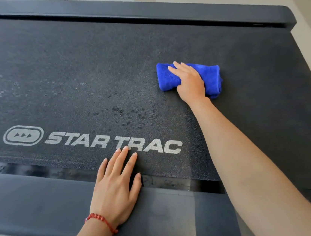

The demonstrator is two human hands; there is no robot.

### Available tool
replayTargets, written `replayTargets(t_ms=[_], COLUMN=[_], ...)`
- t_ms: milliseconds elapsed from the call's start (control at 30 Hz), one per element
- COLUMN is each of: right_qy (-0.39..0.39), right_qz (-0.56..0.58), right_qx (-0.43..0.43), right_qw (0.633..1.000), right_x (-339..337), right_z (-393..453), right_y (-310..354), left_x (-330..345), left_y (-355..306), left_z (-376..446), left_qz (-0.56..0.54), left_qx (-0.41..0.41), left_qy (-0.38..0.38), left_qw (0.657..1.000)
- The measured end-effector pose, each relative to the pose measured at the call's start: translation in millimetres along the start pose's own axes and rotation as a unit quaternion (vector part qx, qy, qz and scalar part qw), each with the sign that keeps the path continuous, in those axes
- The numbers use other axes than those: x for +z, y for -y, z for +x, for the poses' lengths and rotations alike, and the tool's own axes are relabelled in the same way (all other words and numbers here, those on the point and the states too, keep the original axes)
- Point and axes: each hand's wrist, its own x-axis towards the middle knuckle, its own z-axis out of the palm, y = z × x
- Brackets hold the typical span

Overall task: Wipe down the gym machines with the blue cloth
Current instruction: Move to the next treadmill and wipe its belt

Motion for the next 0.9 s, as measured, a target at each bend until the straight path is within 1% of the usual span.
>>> replayTargets(t_ms=[133,333,667,900], right_qy=[-0.001,-0.003,-0.001,0.029], right_qz=[0.001,-0.018,0.012,0.006], right_qx=[0.012,0.016,-0.043,-0.078], right_qw=[1.0,1.0,0.999,0.997], right_x=[0.7,5.9,16.9,15.5], right_z=[13.5,-1.1,-68.1,-118.1], right_y=[0.5,15.5,50.8,73.7], left_x=[0.3,-1.5,-2.4,-3.1], left_y=[0.0,-1.2,-0.8,-3.7], left_z=[0.1,0.7,0.8,-0.1], left_qz=[0.002,0.012,0.021,0.018], left_qx=[0.001,0.001,-0.002,-0.022], left_qy=[-0.002,0.0,-0.002,-0.003], left_qw=[1.0,1.0,1.0,1.0])
